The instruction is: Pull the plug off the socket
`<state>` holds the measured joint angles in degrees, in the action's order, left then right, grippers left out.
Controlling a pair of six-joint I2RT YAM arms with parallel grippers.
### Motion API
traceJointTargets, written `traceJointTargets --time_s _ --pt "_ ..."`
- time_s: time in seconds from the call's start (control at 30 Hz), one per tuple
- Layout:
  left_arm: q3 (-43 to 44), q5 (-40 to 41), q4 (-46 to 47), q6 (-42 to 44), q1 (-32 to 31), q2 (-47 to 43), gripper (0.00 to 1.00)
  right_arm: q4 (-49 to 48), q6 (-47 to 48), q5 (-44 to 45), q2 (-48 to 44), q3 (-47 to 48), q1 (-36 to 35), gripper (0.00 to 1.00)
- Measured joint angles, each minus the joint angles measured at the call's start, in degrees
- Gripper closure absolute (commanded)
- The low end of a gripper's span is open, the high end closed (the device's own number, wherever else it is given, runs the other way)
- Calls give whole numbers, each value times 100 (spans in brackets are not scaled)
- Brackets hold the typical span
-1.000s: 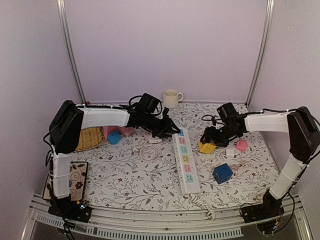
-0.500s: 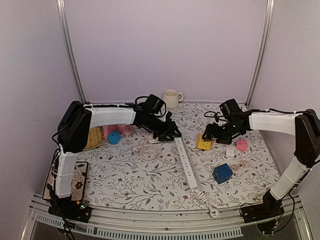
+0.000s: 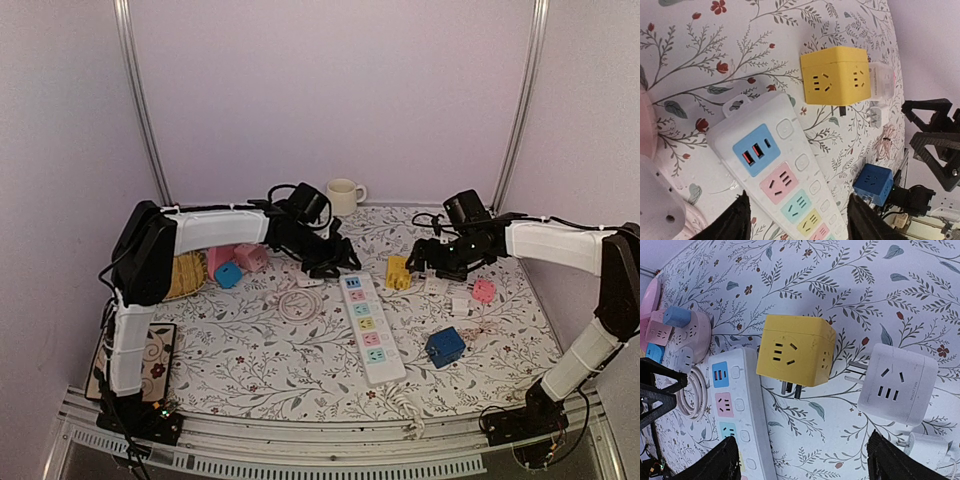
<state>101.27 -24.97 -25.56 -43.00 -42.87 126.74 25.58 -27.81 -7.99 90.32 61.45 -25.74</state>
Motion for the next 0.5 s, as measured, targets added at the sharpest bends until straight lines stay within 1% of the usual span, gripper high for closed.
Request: traceJointTargets --time_s 0.13,0.23,0.3,0.37,0.5 --pt "-136 334 -142 37 0 -317 34 17 20 0 -7 2 0 6" --pt "-262 741 -313 83 0 -710 34 24 22 -4 -28 11 0 1" --pt "-282 1093 -444 109 2 -981 34 31 33 -4 -50 26 0 1" --pt "-282 1414 -555 127 17 -1169 32 42 37 -7 -57 70 0 1" --pt "-188 1982 -868 170 101 -1285 28 42 39 -9 -66 146 -7 1"
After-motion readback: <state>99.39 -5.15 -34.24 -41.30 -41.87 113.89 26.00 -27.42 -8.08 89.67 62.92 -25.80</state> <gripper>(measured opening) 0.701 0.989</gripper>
